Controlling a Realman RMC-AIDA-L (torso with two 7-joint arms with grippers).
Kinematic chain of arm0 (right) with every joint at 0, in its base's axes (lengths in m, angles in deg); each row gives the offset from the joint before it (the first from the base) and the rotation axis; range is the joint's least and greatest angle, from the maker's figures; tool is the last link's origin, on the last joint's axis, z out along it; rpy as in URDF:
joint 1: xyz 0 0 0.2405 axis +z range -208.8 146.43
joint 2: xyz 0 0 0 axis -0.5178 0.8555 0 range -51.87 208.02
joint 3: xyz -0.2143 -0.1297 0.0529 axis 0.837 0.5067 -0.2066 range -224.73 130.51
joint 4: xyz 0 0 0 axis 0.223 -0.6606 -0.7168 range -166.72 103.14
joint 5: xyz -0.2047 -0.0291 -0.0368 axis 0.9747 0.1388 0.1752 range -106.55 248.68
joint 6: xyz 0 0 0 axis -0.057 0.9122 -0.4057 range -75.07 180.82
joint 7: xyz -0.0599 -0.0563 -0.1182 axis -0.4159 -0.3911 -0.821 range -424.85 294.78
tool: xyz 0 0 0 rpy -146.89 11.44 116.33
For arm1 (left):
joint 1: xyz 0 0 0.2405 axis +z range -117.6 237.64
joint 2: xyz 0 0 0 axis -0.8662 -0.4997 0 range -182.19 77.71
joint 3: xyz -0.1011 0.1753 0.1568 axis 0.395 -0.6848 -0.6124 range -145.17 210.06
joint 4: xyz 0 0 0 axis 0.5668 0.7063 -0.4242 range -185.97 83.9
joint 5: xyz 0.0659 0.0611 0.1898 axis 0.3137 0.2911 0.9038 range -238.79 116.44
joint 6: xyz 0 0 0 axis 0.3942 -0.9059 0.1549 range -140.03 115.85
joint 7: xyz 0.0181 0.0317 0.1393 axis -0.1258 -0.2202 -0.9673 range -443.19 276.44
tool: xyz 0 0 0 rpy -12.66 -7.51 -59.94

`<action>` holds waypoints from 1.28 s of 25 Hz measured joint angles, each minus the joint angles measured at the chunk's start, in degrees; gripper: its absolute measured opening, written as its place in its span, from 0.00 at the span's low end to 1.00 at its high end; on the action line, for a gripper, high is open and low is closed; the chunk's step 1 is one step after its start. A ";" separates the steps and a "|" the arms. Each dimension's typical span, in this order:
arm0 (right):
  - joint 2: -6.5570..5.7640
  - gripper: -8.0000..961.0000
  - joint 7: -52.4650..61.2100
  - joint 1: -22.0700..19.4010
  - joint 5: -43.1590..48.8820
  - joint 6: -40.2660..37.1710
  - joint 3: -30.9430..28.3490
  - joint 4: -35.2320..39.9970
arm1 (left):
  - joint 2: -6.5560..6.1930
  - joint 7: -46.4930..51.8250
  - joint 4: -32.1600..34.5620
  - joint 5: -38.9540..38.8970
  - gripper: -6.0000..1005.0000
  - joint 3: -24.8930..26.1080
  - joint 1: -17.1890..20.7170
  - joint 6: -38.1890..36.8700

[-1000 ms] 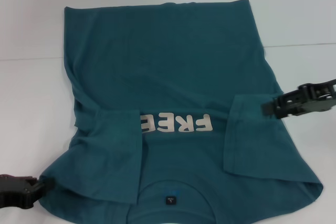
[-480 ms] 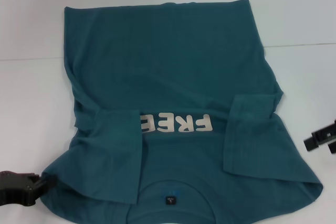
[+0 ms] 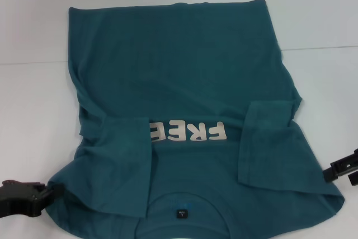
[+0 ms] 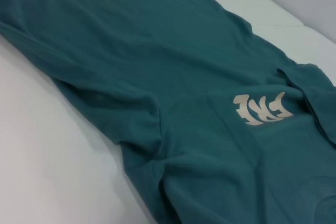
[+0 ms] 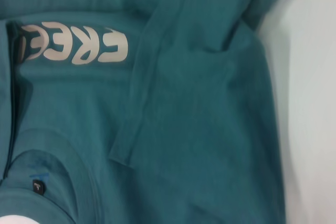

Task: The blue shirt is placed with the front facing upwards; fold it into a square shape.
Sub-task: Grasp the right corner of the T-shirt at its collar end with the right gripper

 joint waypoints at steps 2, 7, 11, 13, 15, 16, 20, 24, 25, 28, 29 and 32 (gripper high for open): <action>0.36 0.89 -0.26 -0.16 0.59 0.17 0.02 -0.08 | 0.00 -0.01 -0.08 -0.06 0.04 -0.09 -0.05 0.01; 1.24 0.87 -0.92 -0.35 2.76 1.53 0.02 -0.37 | -0.01 -0.04 -0.51 -0.10 0.04 -0.14 -0.35 0.04; 2.09 0.85 -1.33 -0.28 4.16 2.60 0.09 -0.62 | -0.06 -0.06 -0.57 -0.12 0.04 -0.11 -0.43 0.06; 2.27 0.85 -1.40 -0.12 4.33 3.06 0.11 -1.19 | -0.07 -0.06 -0.57 -0.12 0.04 -0.15 -0.47 0.06; 2.33 0.84 -1.42 0.08 4.36 3.41 0.11 -1.77 | -0.08 -0.06 -0.58 -0.12 0.04 -0.16 -0.47 0.06; 2.42 0.84 -1.46 0.12 4.36 3.57 0.11 -1.91 | -0.09 -0.06 -0.58 -0.12 0.04 -0.17 -0.49 0.06; 2.85 0.82 -1.62 0.23 4.36 3.98 0.11 -2.06 | -0.09 -0.06 -0.57 -0.12 0.04 -0.18 -0.57 0.06; 2.97 0.81 -2.11 0.27 4.35 4.54 0.11 -3.10 | -0.09 -0.06 -0.58 -0.12 0.04 -0.27 -0.57 0.06; 2.98 0.80 -2.18 0.29 4.35 4.70 0.12 -3.30 | -0.09 -0.08 -0.58 -0.12 0.04 -0.27 -0.57 0.06; 3.00 0.79 -2.27 0.35 4.36 5.25 0.18 -3.96 | -0.09 -0.11 -0.62 -0.12 0.04 -0.28 -0.56 0.06; 3.00 0.79 -2.34 0.35 4.36 5.42 0.19 -4.10 | -0.09 -0.11 -0.68 -0.12 0.04 -0.27 -0.56 0.06; 3.08 0.78 -2.70 0.34 4.20 5.58 0.19 -4.18 | -0.09 -0.13 -0.72 -0.12 0.04 -0.27 -0.57 0.06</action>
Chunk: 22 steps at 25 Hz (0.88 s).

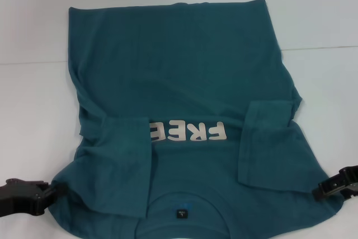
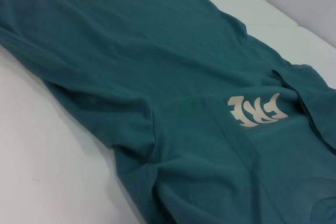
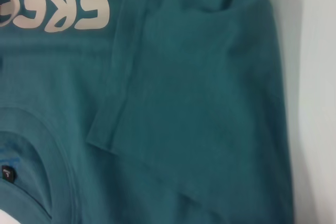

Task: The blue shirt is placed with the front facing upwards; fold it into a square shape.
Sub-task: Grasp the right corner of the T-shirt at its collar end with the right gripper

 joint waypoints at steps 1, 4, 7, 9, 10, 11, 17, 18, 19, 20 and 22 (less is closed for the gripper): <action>0.02 0.78 -0.15 -0.01 -0.05 0.05 -0.02 0.00 | 0.00 -0.01 -0.01 0.00 0.04 0.00 -0.05 0.00; 0.04 0.76 -0.40 0.03 0.02 0.65 -0.01 -0.23 | 0.00 -0.06 -0.03 0.00 0.04 0.00 -0.14 0.00; 0.04 0.75 -0.83 0.10 0.10 1.38 0.10 -0.90 | 0.00 -0.10 -0.24 0.00 0.04 -0.04 -0.29 -0.02; 0.03 0.75 -0.98 0.09 0.12 1.69 0.20 -1.22 | 0.00 -0.11 -0.47 0.00 0.04 -0.07 -0.42 -0.07; 0.03 0.74 -1.03 0.10 0.12 1.75 0.24 -1.31 | 0.00 -0.14 -0.60 0.00 0.04 -0.07 -0.49 -0.08; 0.02 0.74 -1.13 0.10 0.09 1.79 0.24 -1.31 | 0.00 -0.19 -0.65 0.00 0.04 -0.07 -0.54 -0.08; 0.01 0.49 -1.85 0.05 -0.09 2.26 0.09 -1.08 | 0.00 -0.30 -0.66 0.00 0.04 -0.08 -0.78 -0.16; 0.01 0.47 -1.89 0.07 -0.10 2.48 0.12 -1.12 | 0.00 -0.30 -0.66 0.00 0.04 -0.07 -0.82 -0.19; 0.01 0.45 -1.91 0.10 -0.10 2.72 0.21 -1.21 | 0.00 -0.30 -0.66 0.00 0.04 -0.06 -0.84 -0.20; 0.02 0.42 -1.94 0.15 -0.07 2.91 0.26 -1.28 | 0.00 -0.30 -0.68 0.00 0.04 -0.06 -0.85 -0.21; 0.18 0.34 -1.97 0.33 0.00 3.12 0.31 -1.31 | 0.00 -0.30 -0.71 0.00 0.04 -0.07 -0.86 -0.27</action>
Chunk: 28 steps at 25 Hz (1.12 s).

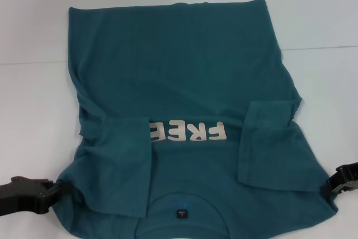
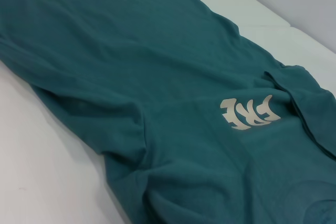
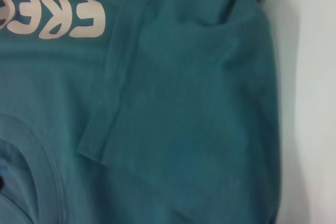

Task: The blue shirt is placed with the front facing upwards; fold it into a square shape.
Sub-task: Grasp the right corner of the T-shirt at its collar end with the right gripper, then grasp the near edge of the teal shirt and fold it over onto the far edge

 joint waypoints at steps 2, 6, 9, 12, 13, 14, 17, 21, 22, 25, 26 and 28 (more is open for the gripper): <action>0.12 0.26 -0.04 0.15 0.05 0.05 0.02 -0.01 | 0.00 0.00 -0.01 0.00 0.04 0.05 0.00 -0.14; 0.15 0.12 -0.07 0.17 0.13 0.05 0.05 -0.01 | 0.00 0.01 -0.07 0.00 0.04 0.27 0.00 -0.19; 0.21 0.02 -0.29 0.14 0.01 -0.33 0.01 -0.01 | -0.02 0.14 -0.34 0.00 0.04 0.34 -0.01 -0.15; 0.14 0.02 -0.61 0.18 -0.45 -1.20 -0.55 0.39 | -0.25 0.82 -0.46 0.13 0.04 0.39 -0.01 -0.10; -0.20 0.02 -0.76 0.17 -0.91 -1.57 -0.92 0.57 | -0.45 1.67 -0.41 0.26 0.04 0.48 -0.05 -0.10; -0.61 0.02 -0.98 0.09 -1.69 -2.15 -1.35 0.66 | -0.70 2.68 -0.32 0.36 0.04 0.67 -0.10 -0.24; -2.15 0.02 -1.90 -0.63 -4.85 -4.38 -3.18 1.06 | -1.45 4.55 -0.07 0.53 0.04 2.36 -0.18 -1.39; -3.33 0.02 -3.60 -2.16 -7.35 -6.21 -6.29 1.90 | -1.95 4.72 -0.08 1.39 0.04 5.91 -0.11 -3.34; -3.52 0.02 -4.06 -2.44 -7.64 -6.49 -6.95 1.92 | -2.05 4.85 -0.20 1.89 0.04 6.43 -0.13 -3.62; -3.81 0.02 -5.28 -3.04 -7.96 -7.29 -8.27 1.66 | -2.24 5.48 -0.38 3.42 0.04 7.54 -0.28 -4.62; -3.83 0.02 -5.66 -3.32 -7.96 -7.69 -8.68 1.60 | -2.24 5.67 -0.33 3.70 0.04 7.69 -0.28 -4.94; -3.90 0.02 -6.38 -3.84 -7.99 -8.50 -9.51 1.60 | -2.25 5.89 -0.19 4.04 0.04 8.23 -0.17 -5.43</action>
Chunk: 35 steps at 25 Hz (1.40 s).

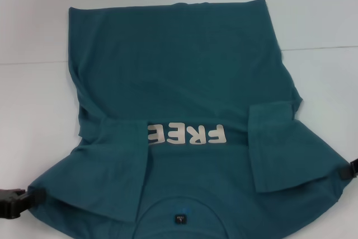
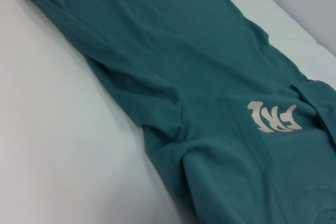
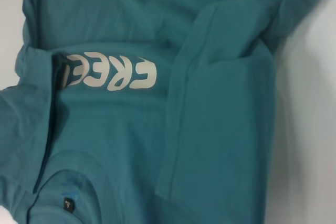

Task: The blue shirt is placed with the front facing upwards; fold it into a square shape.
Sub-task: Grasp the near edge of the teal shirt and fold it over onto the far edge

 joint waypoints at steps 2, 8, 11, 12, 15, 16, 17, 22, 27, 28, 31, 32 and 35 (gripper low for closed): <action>-0.24 0.02 -0.75 -0.60 -0.01 -1.12 -1.32 0.01 | -0.10 0.30 0.03 0.39 0.04 0.82 0.13 -0.49; -0.69 0.02 -2.91 -2.21 -0.04 -5.35 -4.66 0.29 | -0.67 0.47 0.26 1.39 0.04 4.05 0.37 -4.33; -0.83 0.02 -3.19 -2.83 -0.04 -6.57 -5.13 0.31 | -0.95 0.58 0.60 2.17 0.04 5.55 0.40 -5.96; -0.85 0.02 -3.22 -3.01 -0.03 -6.79 -5.13 0.31 | -1.03 0.73 0.71 2.34 0.04 5.64 0.42 -6.18; -1.00 0.02 -3.43 -3.43 0.10 -7.66 -5.12 0.19 | -1.22 1.25 1.28 3.03 0.04 5.95 0.47 -7.11; -1.06 0.02 -3.54 -3.56 0.09 -8.02 -5.19 0.19 | -1.29 1.42 1.59 3.35 0.04 6.19 0.42 -7.68; -1.18 0.02 -3.67 -3.69 0.06 -8.44 -5.46 0.22 | -1.41 1.68 1.76 3.45 0.04 6.35 0.34 -8.08; -1.55 0.02 -4.19 -4.12 -0.01 -9.78 -6.55 0.00 | -1.93 3.60 2.58 3.82 0.04 6.50 0.16 -10.07; -1.56 0.02 -5.50 -4.87 -0.09 -11.47 -7.40 -0.06 | -2.12 4.29 4.17 3.87 0.04 8.20 0.77 -12.89; -1.69 0.02 -5.74 -4.99 -0.11 -11.63 -7.75 -0.08 | -2.24 4.33 4.25 3.89 0.04 8.66 0.82 -13.06; -2.23 0.02 -5.86 -5.39 -0.11 -11.70 -8.68 -0.22 | -2.60 4.77 4.36 4.49 0.04 9.83 0.92 -13.30; -2.47 0.02 -5.86 -5.50 -0.08 -11.59 -8.95 -0.38 | -2.63 4.95 4.37 4.85 0.04 10.15 0.93 -13.37; -3.62 0.02 -5.65 -5.82 0.15 -10.43 -9.33 -2.23 | -2.66 5.16 4.40 5.31 0.04 10.68 0.95 -13.51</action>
